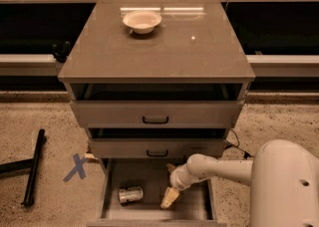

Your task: Pick 7up can from bottom drawer and place on counter

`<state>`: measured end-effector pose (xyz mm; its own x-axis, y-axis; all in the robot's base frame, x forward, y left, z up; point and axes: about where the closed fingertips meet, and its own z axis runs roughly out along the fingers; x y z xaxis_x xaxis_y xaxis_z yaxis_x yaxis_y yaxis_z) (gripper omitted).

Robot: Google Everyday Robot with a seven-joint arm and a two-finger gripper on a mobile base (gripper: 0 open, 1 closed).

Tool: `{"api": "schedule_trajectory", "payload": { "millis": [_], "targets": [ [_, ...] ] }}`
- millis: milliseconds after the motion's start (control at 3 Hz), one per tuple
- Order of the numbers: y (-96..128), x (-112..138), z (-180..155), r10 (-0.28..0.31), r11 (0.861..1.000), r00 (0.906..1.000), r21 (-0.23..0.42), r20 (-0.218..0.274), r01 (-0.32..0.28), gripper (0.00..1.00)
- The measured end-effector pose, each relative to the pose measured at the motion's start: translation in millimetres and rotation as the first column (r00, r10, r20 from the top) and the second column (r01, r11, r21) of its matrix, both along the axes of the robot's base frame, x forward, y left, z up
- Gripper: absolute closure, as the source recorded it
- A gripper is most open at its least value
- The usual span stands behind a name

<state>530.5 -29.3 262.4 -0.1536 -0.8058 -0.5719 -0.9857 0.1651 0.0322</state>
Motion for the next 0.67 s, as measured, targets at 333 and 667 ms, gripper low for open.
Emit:
{"api": "schedule_trajectory", "payload": {
  "millis": [333, 667],
  "targets": [
    [21, 13, -21, 0.008, 1.0, 1.0, -0.001, 0.001, -0.008, 0.0],
    [81, 17, -56, 0.067, 0.997, 0.9976, 0.045, 0.019, -0.067, 0.0]
  ]
}}
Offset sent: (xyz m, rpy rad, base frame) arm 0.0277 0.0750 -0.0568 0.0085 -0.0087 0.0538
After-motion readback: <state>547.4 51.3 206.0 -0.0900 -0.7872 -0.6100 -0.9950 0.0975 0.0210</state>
